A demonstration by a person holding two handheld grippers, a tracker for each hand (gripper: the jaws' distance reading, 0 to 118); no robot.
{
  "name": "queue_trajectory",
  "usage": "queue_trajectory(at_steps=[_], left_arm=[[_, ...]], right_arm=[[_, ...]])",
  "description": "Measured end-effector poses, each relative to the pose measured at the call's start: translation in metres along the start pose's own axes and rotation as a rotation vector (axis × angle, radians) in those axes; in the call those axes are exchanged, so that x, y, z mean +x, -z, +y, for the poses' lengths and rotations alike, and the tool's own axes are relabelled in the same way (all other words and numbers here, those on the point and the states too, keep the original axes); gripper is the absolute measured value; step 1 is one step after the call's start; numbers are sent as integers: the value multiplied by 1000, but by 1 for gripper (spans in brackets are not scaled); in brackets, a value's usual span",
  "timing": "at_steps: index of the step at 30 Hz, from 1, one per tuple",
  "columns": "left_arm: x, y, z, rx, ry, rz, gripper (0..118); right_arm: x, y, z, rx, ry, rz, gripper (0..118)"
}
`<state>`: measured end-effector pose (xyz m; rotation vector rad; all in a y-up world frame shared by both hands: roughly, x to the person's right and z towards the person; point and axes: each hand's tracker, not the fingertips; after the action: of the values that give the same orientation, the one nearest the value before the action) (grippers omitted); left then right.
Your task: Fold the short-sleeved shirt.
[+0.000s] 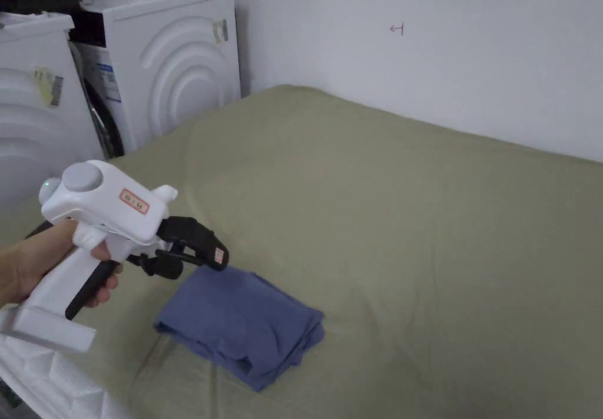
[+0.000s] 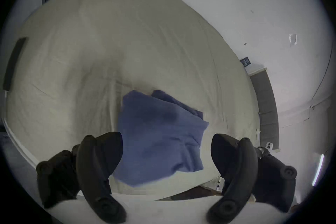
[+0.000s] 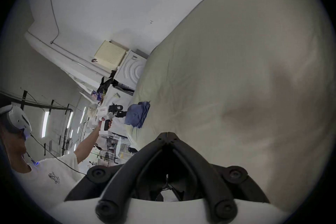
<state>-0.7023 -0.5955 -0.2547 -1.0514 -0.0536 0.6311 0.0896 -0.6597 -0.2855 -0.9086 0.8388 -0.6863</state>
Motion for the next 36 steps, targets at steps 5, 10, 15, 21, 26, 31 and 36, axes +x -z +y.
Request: queue_trajectory(at_steps=[5, 10, 15, 21, 26, 31, 36], left_arm=[[73, -48, -23, 233, 117, 121, 102], [177, -55, -66, 341, 229, -7, 60], [286, -20, -127, 533, 295, -69, 6], [390, 17, -191, 774, 474, 10, 6], [433, 25, -213, 883, 545, 95, 6], [445, 28, -223, 883, 606, 132, 6], [444, 24, -218, 891, 575, 149, 6]], right_arm=[[-25, -33, 5, 33, -119, -48, 0], [-71, -57, 10, 159, -315, -205, 0], [-132, -59, 11, 402, -475, -477, 0], [-170, -52, 11, 651, -609, -767, 0], [-182, -55, 11, 729, -656, -802, 0], [-189, -59, 8, 736, -691, -804, 0], [-194, -65, 4, 746, -695, -800, 0]])
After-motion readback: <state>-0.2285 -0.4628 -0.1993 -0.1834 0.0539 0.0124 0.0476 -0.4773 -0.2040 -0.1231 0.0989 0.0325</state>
